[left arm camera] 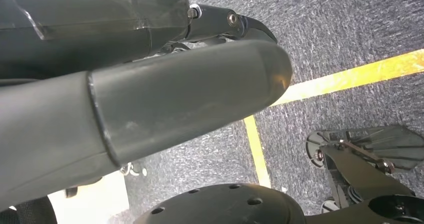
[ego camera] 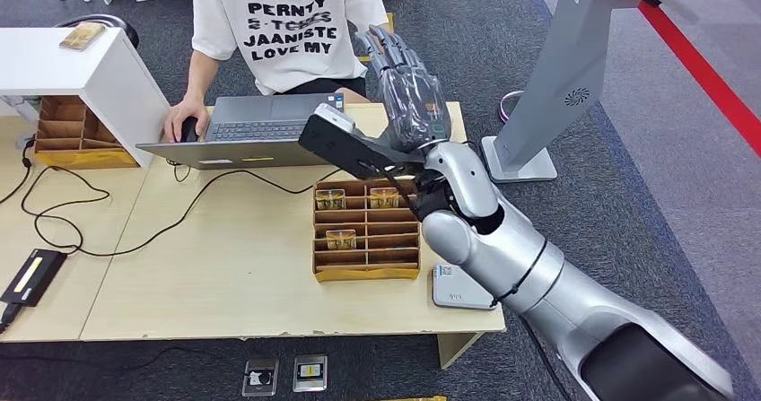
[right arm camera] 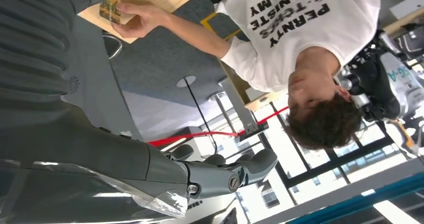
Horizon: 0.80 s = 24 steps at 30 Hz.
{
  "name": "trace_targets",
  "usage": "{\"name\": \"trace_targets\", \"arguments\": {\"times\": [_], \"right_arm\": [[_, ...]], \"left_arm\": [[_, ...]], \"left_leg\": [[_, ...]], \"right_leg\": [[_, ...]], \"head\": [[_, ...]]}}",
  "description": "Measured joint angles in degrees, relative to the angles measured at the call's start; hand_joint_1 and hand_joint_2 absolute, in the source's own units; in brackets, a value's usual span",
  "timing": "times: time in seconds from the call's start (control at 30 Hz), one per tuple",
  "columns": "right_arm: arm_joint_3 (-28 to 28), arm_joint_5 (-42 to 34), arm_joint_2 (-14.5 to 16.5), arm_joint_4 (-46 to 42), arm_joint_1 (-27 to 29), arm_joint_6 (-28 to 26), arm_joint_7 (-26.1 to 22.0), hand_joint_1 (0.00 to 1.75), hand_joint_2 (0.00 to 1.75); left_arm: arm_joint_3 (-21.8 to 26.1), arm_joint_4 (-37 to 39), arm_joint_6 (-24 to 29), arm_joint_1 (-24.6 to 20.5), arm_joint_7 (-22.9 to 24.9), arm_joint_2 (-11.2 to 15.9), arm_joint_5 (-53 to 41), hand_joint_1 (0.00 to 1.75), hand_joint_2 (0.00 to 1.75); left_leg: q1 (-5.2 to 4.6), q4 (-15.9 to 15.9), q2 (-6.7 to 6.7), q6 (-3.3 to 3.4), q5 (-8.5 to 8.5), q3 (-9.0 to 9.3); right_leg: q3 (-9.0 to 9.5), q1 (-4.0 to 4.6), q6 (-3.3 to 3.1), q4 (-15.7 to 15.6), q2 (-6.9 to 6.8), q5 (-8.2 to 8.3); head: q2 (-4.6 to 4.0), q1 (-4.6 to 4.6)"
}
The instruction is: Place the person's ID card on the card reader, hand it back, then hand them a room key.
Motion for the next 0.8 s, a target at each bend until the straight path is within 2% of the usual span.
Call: {"name": "trace_targets", "arguments": {"times": [0.37,0.5,0.73,0.8], "right_arm": [[-0.52,3.15,-4.27,-10.77,7.97,-2.36,0.69,0.00,1.75],[-0.61,4.25,-5.70,-13.61,10.64,-2.34,0.69,0.11,1.75],[-1.19,5.86,-7.65,-17.30,15.74,-1.46,1.13,0.14,1.75],[-1.50,6.71,-8.12,-17.92,17.20,-1.36,1.57,0.24,1.75]], "left_arm": [[0.33,0.00,1.11,0.22,0.19,-0.02,1.55,0.00,0.00],[0.36,0.00,1.25,0.28,0.31,-0.02,1.71,0.00,0.00],[1.44,0.00,2.37,0.48,0.58,-0.10,3.23,0.00,0.00],[1.78,0.00,2.67,0.49,0.75,-0.16,3.67,0.00,0.00]], "left_leg": [[0.00,0.00,0.00,0.00,-0.01,0.00],[0.00,0.00,0.00,0.00,-0.01,0.00],[0.00,0.00,0.00,0.00,-0.01,0.00],[0.00,0.00,0.00,0.00,-0.01,0.00]], "right_leg": [[0.00,0.00,0.00,-0.01,0.00,0.00],[0.00,0.00,0.00,-0.01,0.00,0.00],[0.00,0.00,0.00,-0.01,0.00,0.00],[0.00,0.00,0.00,-0.02,-0.01,0.00]], "head": [[0.00,0.00],[0.00,-0.01],[0.00,-0.01],[0.00,-0.01]]}}
